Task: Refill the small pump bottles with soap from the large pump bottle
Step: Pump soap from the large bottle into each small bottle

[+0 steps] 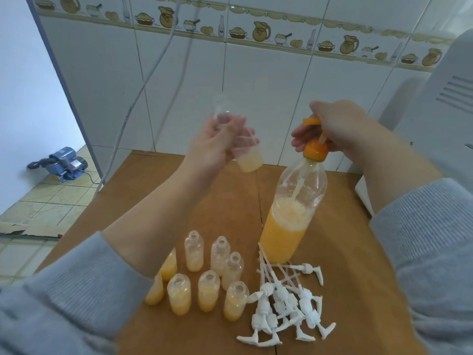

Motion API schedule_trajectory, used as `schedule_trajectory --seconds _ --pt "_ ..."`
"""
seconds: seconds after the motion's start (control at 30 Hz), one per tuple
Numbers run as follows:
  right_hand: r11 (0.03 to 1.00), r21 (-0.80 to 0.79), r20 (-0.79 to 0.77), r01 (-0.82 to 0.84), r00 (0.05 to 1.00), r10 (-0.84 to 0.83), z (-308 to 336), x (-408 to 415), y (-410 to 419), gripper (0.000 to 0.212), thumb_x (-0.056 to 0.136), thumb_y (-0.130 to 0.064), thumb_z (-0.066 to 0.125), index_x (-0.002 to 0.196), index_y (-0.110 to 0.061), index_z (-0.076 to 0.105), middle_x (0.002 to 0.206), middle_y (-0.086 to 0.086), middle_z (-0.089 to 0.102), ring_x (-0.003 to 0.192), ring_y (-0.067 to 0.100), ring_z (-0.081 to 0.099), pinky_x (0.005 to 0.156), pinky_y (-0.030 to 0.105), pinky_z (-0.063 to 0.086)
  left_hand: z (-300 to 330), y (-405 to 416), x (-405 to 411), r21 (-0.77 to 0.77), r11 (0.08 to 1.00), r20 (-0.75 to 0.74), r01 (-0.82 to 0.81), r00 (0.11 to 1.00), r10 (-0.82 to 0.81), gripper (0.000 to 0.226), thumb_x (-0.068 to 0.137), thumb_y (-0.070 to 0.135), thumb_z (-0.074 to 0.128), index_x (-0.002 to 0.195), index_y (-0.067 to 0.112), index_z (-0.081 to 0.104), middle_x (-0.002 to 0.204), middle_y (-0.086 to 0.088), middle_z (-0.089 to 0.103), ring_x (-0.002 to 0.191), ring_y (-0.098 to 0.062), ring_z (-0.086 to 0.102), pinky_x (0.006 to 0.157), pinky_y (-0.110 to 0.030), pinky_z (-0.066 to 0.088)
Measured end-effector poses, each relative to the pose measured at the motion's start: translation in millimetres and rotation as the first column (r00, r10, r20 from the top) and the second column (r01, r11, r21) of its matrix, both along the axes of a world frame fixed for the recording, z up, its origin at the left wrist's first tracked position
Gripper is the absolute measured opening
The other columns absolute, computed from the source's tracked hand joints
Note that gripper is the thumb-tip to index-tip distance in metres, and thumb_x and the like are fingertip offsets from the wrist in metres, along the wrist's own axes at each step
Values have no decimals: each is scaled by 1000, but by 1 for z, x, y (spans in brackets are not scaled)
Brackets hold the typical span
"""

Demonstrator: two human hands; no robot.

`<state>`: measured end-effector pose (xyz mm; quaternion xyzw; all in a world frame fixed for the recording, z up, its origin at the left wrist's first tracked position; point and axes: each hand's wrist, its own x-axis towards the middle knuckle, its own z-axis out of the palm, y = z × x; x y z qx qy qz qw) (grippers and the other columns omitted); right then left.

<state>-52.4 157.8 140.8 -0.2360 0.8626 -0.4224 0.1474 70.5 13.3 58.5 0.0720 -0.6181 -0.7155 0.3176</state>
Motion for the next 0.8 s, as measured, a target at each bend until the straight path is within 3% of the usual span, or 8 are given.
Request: schedule_trajectory --seconds 0.1,0.17,0.27,0.37,0.47,0.6,0.8 --pt "998 -63 42 -29 999 31 0 4 0 54 103 -34 28 92 2 67 87 14 71 73 22 68 61 24 47 7 20 -12 -247 969 121 -9 992 40 34 85 46 61 104 18 52 85 -3 60 71 -20 65 70 -37 57" --pt "997 -70 43 -34 998 37 0 5 1 54 103 -34 27 92 1 68 84 13 72 68 19 67 60 24 46 6 26 -18 -466 885 188 -10 976 111 32 86 46 60 104 22 50 81 0 58 65 -13 60 64 -32 55" --pt "998 -66 28 -17 999 19 2 8 4 54 103 -33 27 81 -2 65 78 10 70 61 16 66 50 18 46 4 31 -20 -639 769 229 36 963 145 32 88 47 57 112 27 47 84 7 54 72 -5 56 66 -24 46" --pt "999 -44 -39 19 999 -21 4 11 5 42 103 -31 28 80 -8 55 66 4 62 38 3 55 30 8 35 6 33 -19 -749 661 214 30 956 200 37 90 45 55 120 27 46 88 10 53 78 -2 53 70 -22 44" --pt "999 -38 -53 24 998 -26 6 10 4 40 103 -30 29 86 -5 55 56 2 60 28 1 50 26 9 29 8 35 -20 -813 582 163 -20 951 261 44 90 47 54 125 23 47 91 8 54 79 -5 53 74 -27 48" --pt "1000 -11 -8 7 1000 -8 4 10 1 55 103 -34 26 98 2 68 72 6 69 51 11 60 30 8 33 13 32 -20 -797 596 117 -95 945 307 48 89 50 53 127 22 47 94 6 57 86 -9 57 78 -32 51" --pt "1000 16 -24 0 1000 0 3 11 1 56 103 -37 25 100 -1 69 73 3 68 55 10 60 44 16 39 21 24 -14 -816 569 74 -99 959 273 44 86 50 59 121 24 52 89 6 58 81 -8 57 75 -30 51"
